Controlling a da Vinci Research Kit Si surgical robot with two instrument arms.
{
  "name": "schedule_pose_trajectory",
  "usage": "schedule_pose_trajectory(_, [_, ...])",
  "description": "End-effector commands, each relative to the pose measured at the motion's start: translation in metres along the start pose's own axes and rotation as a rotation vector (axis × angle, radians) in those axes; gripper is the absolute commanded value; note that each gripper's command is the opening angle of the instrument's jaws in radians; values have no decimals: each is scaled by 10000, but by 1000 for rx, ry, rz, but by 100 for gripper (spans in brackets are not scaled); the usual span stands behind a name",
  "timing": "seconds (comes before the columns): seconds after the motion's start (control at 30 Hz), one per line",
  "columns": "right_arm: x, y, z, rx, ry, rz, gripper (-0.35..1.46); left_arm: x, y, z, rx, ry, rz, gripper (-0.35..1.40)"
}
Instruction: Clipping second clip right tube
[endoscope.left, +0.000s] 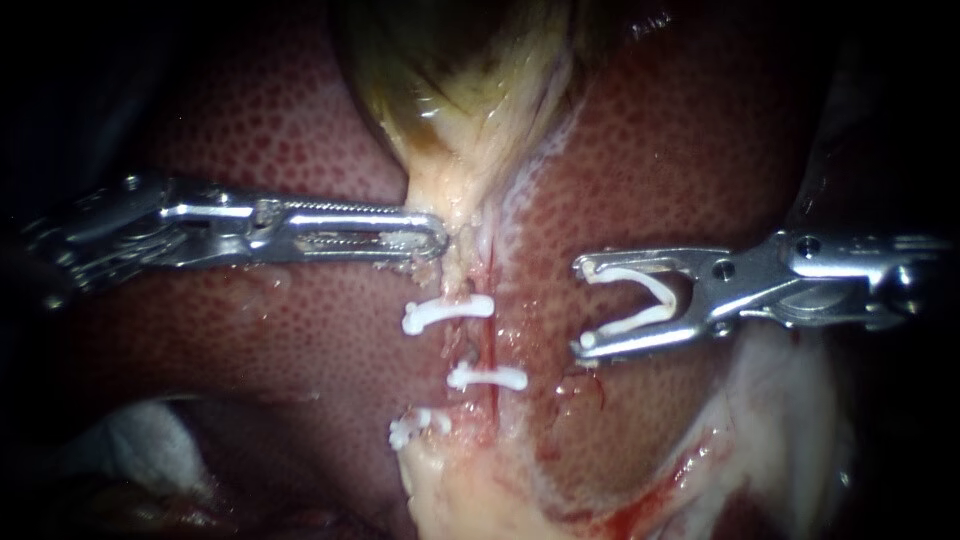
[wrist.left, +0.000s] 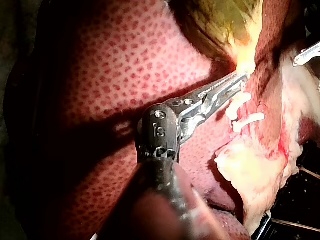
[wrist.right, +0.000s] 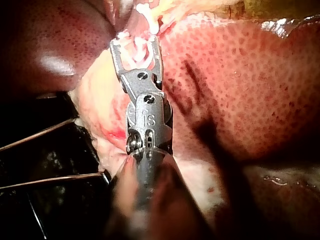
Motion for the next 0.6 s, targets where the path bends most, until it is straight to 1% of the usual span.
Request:
schedule_pose_trajectory(0.03, [0, 0, 0, 1, 0, 0, 49, 0, 0, 0, 0, 0, 0, -35])
schedule_pose_trajectory(0.13, [0, 0, 0, 1, 0, 0, 49, 1, 0, -2, -1, 0, 0, -35])
schedule_pose_trajectory(0.23, [0, 0, 0, 4, 0, 0, 49, 3, 1, -8, -5, -2, -1, -35])
schedule_pose_trajectory(0.33, [0, 0, 0, 4, 0, 0, 49, 9, 1, -20, -14, -7, -4, -35])
schedule_pose_trajectory(0.4, [0, 0, 0, 4, 0, 0, 49, 16, 2, -34, -6, -2, -9, -35])
schedule_pose_trajectory(0.43, [0, 0, 0, 4, 0, 0, 49, 20, 3, -40, -7, 4, -11, -35])
schedule_pose_trajectory(0.53, [0, -1, 0, 4, 0, 0, 49, 33, 7, -60, -10, 40, -28, -35])
schedule_pose_trajectory(0.6, [-1, -1, 0, 4, 0, 0, 49, 42, 11, -73, -8, 58, -23, -35])
